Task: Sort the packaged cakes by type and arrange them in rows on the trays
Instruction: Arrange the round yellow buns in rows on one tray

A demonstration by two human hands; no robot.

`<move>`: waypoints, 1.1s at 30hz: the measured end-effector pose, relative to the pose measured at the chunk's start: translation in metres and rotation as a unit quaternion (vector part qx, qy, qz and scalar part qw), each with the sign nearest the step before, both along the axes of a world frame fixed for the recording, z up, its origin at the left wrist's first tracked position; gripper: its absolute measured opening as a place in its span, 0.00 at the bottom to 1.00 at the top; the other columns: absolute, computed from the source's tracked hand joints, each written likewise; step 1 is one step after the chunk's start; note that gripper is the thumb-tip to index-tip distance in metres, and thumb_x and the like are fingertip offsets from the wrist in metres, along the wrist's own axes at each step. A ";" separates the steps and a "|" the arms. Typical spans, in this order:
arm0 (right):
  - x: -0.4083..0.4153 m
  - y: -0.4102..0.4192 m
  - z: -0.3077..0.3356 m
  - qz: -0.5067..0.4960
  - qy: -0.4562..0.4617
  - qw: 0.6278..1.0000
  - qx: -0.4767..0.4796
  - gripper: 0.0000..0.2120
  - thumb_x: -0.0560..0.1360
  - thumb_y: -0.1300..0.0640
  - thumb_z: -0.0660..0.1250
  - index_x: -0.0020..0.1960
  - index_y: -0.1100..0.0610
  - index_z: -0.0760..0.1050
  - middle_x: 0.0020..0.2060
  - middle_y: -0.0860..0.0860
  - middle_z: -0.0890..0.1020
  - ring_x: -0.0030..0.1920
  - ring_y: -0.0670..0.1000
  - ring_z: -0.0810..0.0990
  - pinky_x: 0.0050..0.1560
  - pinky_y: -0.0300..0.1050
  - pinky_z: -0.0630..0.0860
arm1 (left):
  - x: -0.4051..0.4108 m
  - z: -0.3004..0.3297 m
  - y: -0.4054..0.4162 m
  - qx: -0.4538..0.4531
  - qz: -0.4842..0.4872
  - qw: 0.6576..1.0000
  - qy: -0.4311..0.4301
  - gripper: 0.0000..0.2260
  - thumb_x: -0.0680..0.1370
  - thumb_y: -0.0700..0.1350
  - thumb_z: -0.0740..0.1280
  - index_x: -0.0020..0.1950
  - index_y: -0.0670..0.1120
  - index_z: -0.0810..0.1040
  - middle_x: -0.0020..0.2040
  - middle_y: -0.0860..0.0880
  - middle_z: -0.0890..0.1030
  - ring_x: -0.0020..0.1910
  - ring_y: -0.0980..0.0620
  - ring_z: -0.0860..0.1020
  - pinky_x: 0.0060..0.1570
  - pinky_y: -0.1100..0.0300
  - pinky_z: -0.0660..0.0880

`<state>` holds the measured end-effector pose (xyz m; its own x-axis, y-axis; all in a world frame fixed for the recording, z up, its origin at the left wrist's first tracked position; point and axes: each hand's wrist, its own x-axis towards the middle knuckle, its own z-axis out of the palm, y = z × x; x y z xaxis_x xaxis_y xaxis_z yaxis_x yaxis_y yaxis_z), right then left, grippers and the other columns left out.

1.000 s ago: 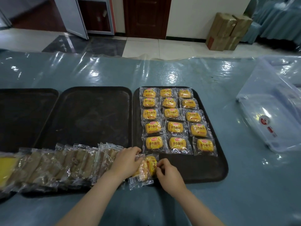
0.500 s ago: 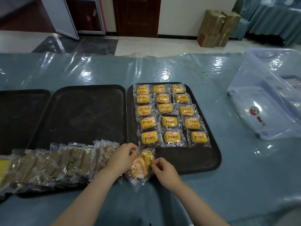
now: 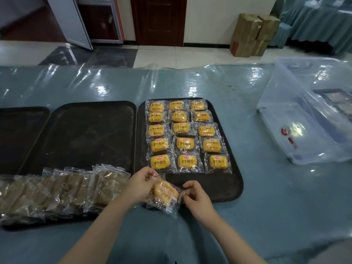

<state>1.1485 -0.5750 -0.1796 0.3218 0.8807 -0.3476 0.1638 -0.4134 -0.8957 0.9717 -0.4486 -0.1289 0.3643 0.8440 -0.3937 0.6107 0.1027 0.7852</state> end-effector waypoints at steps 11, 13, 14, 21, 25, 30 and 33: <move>0.074 -0.049 0.003 0.105 -0.244 0.953 0.145 0.22 0.75 0.51 0.68 0.68 0.46 0.69 0.67 0.39 0.70 0.69 0.39 0.69 0.67 0.32 0.66 | 0.071 -0.004 -0.032 -0.080 0.035 0.996 -0.034 0.05 0.82 0.37 0.62 0.53 0.44 0.77 0.50 0.43 0.80 0.45 0.50 0.78 0.32 0.63 0.75; 0.086 -0.053 0.004 0.105 -0.265 0.944 0.164 0.17 0.75 0.48 0.67 0.63 0.46 0.72 0.67 0.39 0.71 0.69 0.37 0.67 0.67 0.29 0.63 | 0.081 -0.007 -0.035 -0.100 0.046 0.993 -0.041 0.05 0.81 0.38 0.63 0.54 0.46 0.77 0.52 0.43 0.79 0.49 0.46 0.79 0.40 0.56 0.80; 0.092 -0.055 0.003 0.100 -0.267 0.943 0.169 0.14 0.75 0.47 0.66 0.60 0.45 0.73 0.66 0.39 0.72 0.68 0.36 0.68 0.67 0.27 0.63 | 0.085 -0.007 -0.037 -0.111 0.054 0.991 -0.047 0.06 0.81 0.38 0.64 0.55 0.47 0.77 0.54 0.43 0.79 0.52 0.45 0.79 0.46 0.51 0.81; 0.131 -0.068 -0.008 0.062 -0.234 0.962 0.129 0.04 0.76 0.45 0.66 0.49 0.41 0.77 0.49 0.37 0.80 0.51 0.40 0.78 0.51 0.35 0.76 | 0.115 -0.009 -0.056 -0.241 0.086 0.955 -0.151 0.09 0.82 0.41 0.62 0.57 0.43 0.81 0.53 0.42 0.81 0.49 0.45 0.81 0.42 0.55 0.81; 0.151 -0.072 -0.012 0.030 -0.185 0.979 0.078 0.09 0.78 0.51 0.68 0.44 0.37 0.75 0.42 0.41 0.82 0.44 0.44 0.80 0.43 0.43 0.78 | 0.131 -0.013 -0.065 -0.269 0.112 0.943 -0.161 0.11 0.81 0.44 0.62 0.53 0.37 0.79 0.44 0.43 0.80 0.43 0.46 0.81 0.41 0.54 0.80; 0.169 -0.071 -0.007 0.029 -0.162 0.985 0.046 0.09 0.80 0.54 0.66 0.43 0.42 0.76 0.38 0.37 0.81 0.40 0.40 0.79 0.38 0.32 0.72 | 0.142 -0.021 -0.075 -0.233 0.034 0.966 -0.103 0.08 0.81 0.40 0.62 0.55 0.44 0.80 0.51 0.44 0.80 0.46 0.48 0.80 0.42 0.57 0.80; 0.176 -0.067 -0.007 0.026 -0.160 0.986 0.027 0.10 0.81 0.54 0.65 0.42 0.42 0.74 0.33 0.41 0.80 0.37 0.39 0.78 0.36 0.34 0.72 | 0.144 -0.028 -0.078 -0.206 0.003 0.977 -0.058 0.07 0.81 0.48 0.65 0.54 0.48 0.81 0.50 0.47 0.80 0.47 0.50 0.79 0.41 0.61 0.79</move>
<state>1.3249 -0.6419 -0.1865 0.3614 0.9134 -0.1875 0.4614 -0.3499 -0.8153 1.1159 -0.5263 -0.1570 0.4219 0.6255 -0.6563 0.5177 0.4280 0.7408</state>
